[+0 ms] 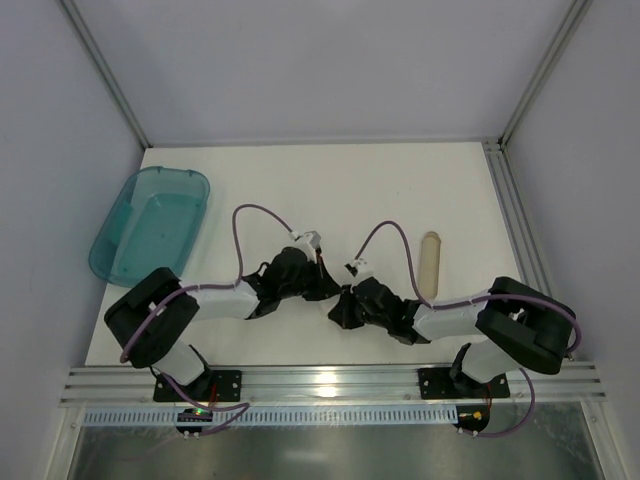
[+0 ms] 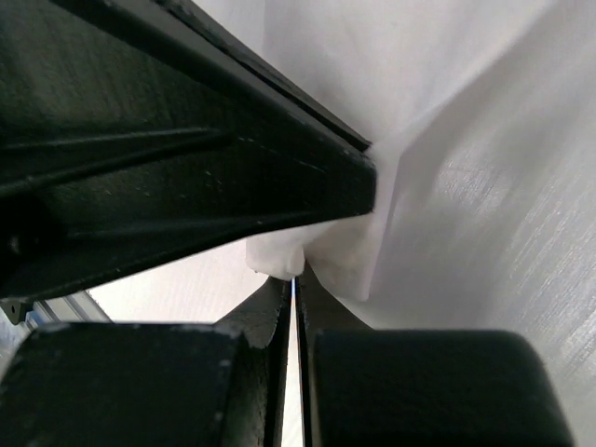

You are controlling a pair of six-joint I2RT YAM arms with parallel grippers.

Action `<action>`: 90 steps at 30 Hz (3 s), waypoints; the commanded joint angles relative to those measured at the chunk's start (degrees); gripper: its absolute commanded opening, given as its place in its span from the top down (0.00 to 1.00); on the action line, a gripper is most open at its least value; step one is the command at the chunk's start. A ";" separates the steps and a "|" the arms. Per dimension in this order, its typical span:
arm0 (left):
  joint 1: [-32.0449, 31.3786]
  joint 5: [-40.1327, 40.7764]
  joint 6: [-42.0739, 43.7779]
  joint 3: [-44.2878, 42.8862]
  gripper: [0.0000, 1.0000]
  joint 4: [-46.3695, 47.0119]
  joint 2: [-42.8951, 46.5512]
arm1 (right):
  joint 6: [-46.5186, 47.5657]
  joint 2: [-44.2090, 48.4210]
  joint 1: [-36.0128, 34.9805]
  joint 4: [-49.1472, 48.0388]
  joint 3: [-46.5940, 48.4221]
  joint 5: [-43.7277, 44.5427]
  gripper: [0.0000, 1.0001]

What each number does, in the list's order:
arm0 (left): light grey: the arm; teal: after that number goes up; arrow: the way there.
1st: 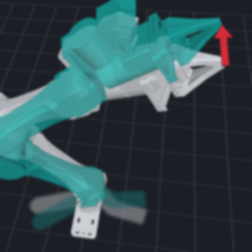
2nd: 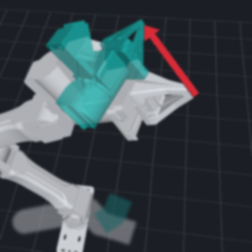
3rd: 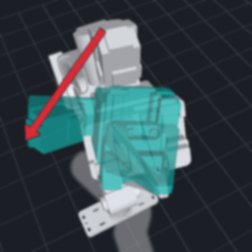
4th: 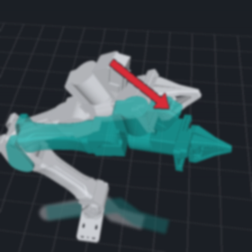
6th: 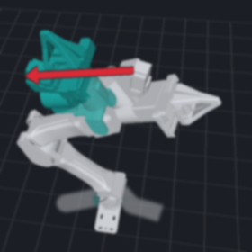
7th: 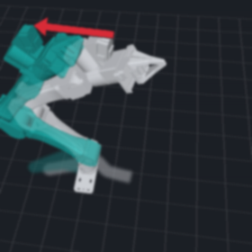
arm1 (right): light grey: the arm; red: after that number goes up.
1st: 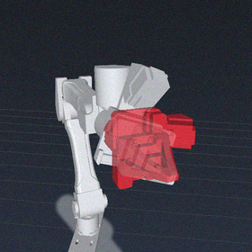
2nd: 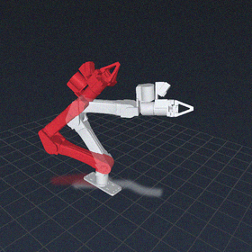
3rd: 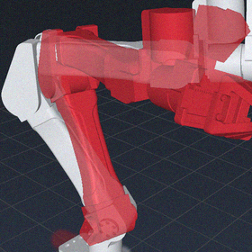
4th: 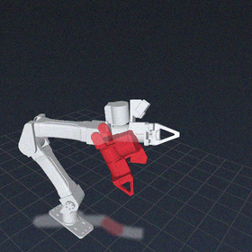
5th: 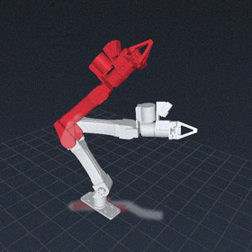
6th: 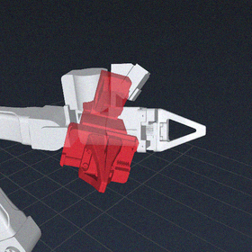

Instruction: Place the utensils on the paper napkin and roll it up

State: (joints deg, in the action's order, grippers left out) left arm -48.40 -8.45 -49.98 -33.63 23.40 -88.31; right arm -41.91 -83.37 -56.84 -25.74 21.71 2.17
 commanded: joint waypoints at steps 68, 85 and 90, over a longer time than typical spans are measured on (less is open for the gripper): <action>-1.70 -8.60 1.55 -4.78 1.00 9.12 -9.95 | -13.37 7.17 -0.03 2.18 -5.27 17.34 0.74; 1.20 -5.01 4.10 -9.79 0.59 -4.93 -0.64 | -13.81 3.92 -0.11 -2.21 -6.34 15.32 0.88; 3.84 0.35 4.80 -10.76 0.61 -15.04 4.81 | -14.16 2.52 -0.11 -2.83 -5.02 14.53 0.90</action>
State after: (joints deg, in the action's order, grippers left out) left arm -45.71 -12.53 -47.05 -42.52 15.42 -86.43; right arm -56.21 -79.13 -57.04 -28.86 15.53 15.81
